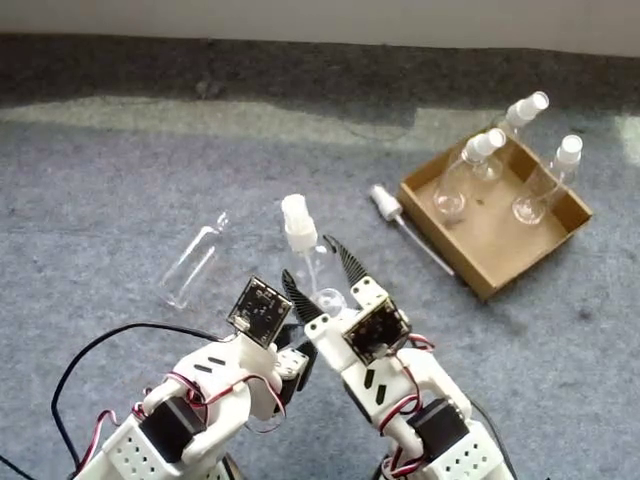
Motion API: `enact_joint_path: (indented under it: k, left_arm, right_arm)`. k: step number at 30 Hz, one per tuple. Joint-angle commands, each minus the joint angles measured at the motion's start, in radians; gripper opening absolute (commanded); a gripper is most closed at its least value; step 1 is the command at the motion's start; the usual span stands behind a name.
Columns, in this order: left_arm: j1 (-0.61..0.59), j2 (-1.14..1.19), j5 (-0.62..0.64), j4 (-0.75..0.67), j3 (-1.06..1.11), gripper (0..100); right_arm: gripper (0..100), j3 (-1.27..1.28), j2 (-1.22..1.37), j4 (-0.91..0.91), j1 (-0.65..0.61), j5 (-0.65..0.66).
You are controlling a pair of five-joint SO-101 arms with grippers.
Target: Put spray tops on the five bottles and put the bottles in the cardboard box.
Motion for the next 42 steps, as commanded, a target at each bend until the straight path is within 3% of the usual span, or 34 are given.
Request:
enact_joint_path:
  k: [1,18,28,42]
  left_arm:
    - [0.015,-0.012,0.005,-0.020,-0.016,0]
    - [0.013,-0.012,0.005,-0.020,-0.018,0]
    - [-0.094,-0.012,0.005,-0.089,-0.008,0]
    - [-0.094,-0.012,0.005,-0.091,-0.008,0]
  right_arm:
    - [8.0,0.113,-0.019,0.018,-0.033,-0.009]
    - [8.0,0.113,-0.019,0.024,-0.033,-0.008]
    - [8.0,0.113,-0.018,0.024,-0.033,-0.008]
    - [8.0,0.113,-0.018,0.024,-0.033,-0.008]
